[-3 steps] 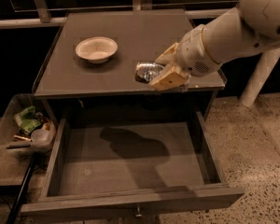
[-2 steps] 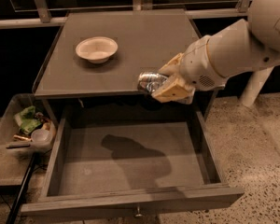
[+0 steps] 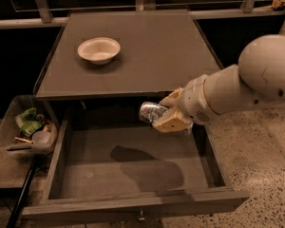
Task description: Place redbull can into top drawer
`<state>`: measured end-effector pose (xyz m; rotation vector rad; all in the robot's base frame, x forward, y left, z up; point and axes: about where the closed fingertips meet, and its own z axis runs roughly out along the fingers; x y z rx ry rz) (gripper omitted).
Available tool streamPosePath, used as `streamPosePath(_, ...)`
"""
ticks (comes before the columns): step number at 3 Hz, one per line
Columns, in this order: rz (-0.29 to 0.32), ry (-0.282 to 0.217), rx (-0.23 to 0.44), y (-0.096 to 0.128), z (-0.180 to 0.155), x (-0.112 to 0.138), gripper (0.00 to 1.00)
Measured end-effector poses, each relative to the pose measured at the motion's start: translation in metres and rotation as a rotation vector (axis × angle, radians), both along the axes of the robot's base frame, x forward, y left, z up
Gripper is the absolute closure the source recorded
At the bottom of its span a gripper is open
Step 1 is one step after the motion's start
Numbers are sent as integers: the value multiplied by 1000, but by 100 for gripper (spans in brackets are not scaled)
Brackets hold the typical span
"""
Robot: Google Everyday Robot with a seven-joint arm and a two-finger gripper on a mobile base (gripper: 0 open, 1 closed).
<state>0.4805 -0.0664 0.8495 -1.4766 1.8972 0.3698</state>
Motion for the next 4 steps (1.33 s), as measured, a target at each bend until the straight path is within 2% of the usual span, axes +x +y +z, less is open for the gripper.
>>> streamPosePath(1,-29,70,55,3,-49,12,100)
streamPosePath(2,-12,110,117,12,-92,37,100)
streamPosePath(3,-12,110,117,12,-92,37,100)
streamPosePath(4,22,135,152,27,-120,31,100)
